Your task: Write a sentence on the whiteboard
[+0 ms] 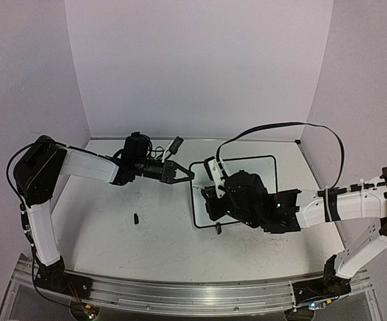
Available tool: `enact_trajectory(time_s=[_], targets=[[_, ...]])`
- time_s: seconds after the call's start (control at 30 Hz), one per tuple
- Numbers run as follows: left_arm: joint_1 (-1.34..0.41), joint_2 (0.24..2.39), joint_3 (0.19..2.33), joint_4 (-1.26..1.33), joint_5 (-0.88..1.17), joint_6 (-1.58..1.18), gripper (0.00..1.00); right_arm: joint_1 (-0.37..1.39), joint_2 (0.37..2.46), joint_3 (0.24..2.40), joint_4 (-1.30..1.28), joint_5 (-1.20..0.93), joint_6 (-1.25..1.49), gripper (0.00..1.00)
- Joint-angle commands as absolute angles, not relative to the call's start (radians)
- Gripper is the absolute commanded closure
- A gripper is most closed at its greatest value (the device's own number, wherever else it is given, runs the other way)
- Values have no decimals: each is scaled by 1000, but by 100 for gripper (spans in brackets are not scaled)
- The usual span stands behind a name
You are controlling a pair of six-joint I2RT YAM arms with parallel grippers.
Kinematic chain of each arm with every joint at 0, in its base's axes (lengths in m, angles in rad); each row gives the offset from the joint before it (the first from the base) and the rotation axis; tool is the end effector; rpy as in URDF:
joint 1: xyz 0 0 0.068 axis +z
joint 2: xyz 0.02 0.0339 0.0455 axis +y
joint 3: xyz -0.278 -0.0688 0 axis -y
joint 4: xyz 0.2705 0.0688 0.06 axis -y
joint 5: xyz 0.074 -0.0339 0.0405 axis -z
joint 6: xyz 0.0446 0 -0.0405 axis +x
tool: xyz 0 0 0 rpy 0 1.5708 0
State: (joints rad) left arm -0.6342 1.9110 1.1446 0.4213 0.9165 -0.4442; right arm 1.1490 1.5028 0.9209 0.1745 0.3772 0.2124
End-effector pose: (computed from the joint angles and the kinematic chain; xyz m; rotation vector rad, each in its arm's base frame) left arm 0.3370 -0.2918 0.1970 0.8760 1.9159 -1.5611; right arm 0.1649 0.3273 0.2466 -0.6683 1.8689 0.5229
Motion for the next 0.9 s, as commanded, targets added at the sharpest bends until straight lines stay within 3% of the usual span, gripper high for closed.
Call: enact_trajectory(time_s=[0.0, 0.87], targets=[[-637, 1905, 1145, 443, 937, -464, 100, 1157, 1486, 968, 181, 411, 202, 100], [-644, 1892, 1141, 443, 928, -471, 100, 1172, 1530, 988, 194, 458, 195, 100]])
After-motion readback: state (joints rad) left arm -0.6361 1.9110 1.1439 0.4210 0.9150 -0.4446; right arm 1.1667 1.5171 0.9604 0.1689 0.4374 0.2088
